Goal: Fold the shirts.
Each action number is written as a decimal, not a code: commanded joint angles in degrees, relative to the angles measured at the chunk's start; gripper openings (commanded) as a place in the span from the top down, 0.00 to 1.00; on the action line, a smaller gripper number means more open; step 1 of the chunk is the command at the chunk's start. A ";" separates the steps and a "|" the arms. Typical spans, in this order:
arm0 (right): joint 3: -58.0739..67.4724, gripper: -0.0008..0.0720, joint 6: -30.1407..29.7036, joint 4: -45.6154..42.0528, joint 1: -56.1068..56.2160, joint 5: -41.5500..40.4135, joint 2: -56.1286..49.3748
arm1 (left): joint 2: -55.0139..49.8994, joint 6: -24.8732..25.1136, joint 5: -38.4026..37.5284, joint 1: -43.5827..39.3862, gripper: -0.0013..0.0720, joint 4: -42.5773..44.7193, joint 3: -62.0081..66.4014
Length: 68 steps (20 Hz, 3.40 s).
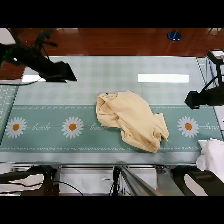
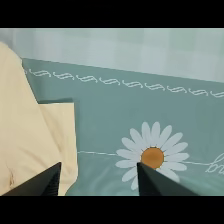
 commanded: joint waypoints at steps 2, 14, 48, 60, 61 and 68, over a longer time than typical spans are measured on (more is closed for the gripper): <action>0.00 0.26 0.00 -0.39 -0.02 -0.50 -2.32 | -3.15 3.67 5.20 -0.83 0.04 -4.22 -11.28; 0.00 0.26 2.38 -0.37 -0.02 -0.79 -2.62 | -18.21 9.49 11.50 -6.56 0.04 -4.33 -11.34; -27.67 0.26 -21.44 41.81 -31.28 -7.21 -2.69 | -31.63 4.81 -5.55 -10.36 0.94 -2.49 7.13; -42.36 0.32 -16.83 41.03 -31.69 -18.36 -2.69 | -31.61 4.83 -5.60 -10.32 0.94 -2.75 7.13; -42.99 0.23 -15.76 41.03 -31.69 -18.88 -2.69 | -31.61 4.83 -5.60 -10.29 0.94 -2.91 7.13; -46.90 0.20 -14.51 52.50 -31.23 -22.88 -6.49 | -31.61 5.70 -5.57 -10.12 0.94 -5.27 7.13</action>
